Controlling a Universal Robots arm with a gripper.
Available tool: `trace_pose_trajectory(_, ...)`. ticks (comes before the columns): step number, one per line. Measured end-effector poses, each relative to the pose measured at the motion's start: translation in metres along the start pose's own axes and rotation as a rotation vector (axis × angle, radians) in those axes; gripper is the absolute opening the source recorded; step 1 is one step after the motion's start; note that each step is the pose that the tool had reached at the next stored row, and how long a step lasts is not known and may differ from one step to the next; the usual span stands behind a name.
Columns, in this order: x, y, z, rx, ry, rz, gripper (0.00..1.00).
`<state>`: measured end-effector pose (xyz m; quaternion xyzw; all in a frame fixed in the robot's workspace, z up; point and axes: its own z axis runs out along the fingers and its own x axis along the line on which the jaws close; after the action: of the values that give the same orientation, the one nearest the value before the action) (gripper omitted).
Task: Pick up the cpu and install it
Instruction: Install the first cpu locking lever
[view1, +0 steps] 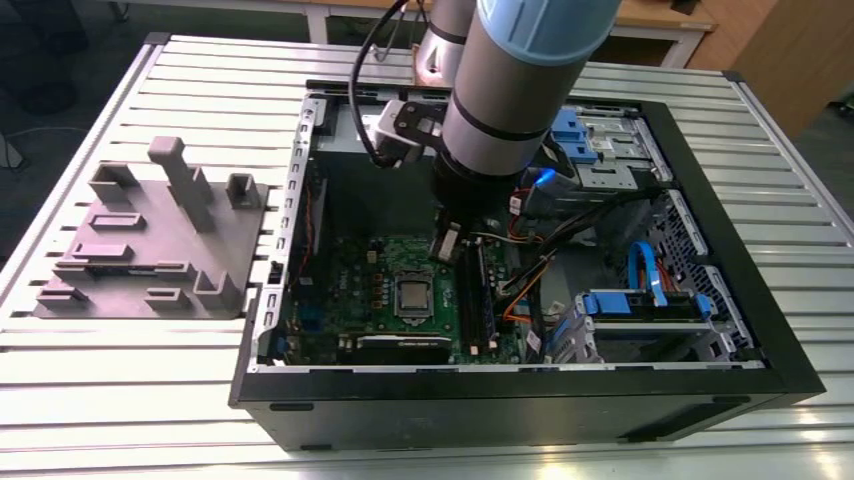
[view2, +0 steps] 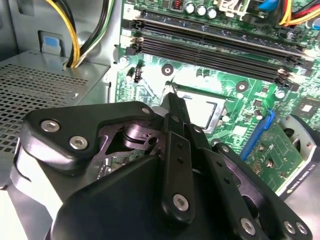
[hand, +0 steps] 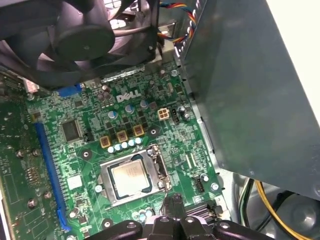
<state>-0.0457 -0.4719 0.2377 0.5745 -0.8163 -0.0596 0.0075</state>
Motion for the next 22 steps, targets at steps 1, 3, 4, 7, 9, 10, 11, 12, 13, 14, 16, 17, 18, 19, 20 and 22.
trace_pose_trajectory(1,0.0003,-0.0001,-0.0001,0.0017,0.0051,0.0,0.1)
trace_pose_trajectory(3,0.0018,-0.0006,0.0,0.0025,0.0078,-0.003,0.1)
trace_pose_trajectory(4,0.0026,-0.0009,0.0001,0.0024,0.0082,-0.006,0.1)
trace_pose_trajectory(7,0.0039,-0.0014,0.0012,0.0015,0.0096,-0.022,0.1)
trace_pose_trajectory(9,0.0045,-0.0017,0.0018,0.0008,0.0112,-0.036,0.1)
trace_pose_trajectory(10,0.0048,-0.0018,0.002,0.0004,0.0119,-0.043,0.1)
trace_pose_trajectory(11,0.0053,-0.002,0.002,0.0002,0.0127,-0.049,0.1)
trace_pose_trajectory(12,0.006,-0.0023,0.002,0.0,0.013,-0.052,0.1)
trace_pose_trajectory(13,0.0069,-0.0027,0.0019,-0.0002,0.0133,-0.055,0.1)
trace_pose_trajectory(14,0.0079,-0.0029,0.0019,-0.0003,0.0134,-0.057,0.1)
trace_pose_trajectory(16,0.0099,-0.0037,0.002,-0.0006,0.0138,-0.062,0.1)
trace_pose_trajectory(17,0.0104,-0.0039,0.0024,-0.0007,0.0142,-0.065,0.1)
trace_pose_trajectory(18,0.0108,-0.004,0.003,-0.001,0.0147,-0.071,0.1)
trace_pose_trajectory(19,0.011,-0.0042,0.0037,-0.0014,0.0154,-0.078,0.1)
trace_pose_trajectory(20,0.0111,-0.0043,0.0043,-0.0021,0.0168,-0.091,0.1)
trace_pose_trajectory(22,0.0111,-0.0044,0.0051,-0.0038,0.0203,-0.122,0.1)
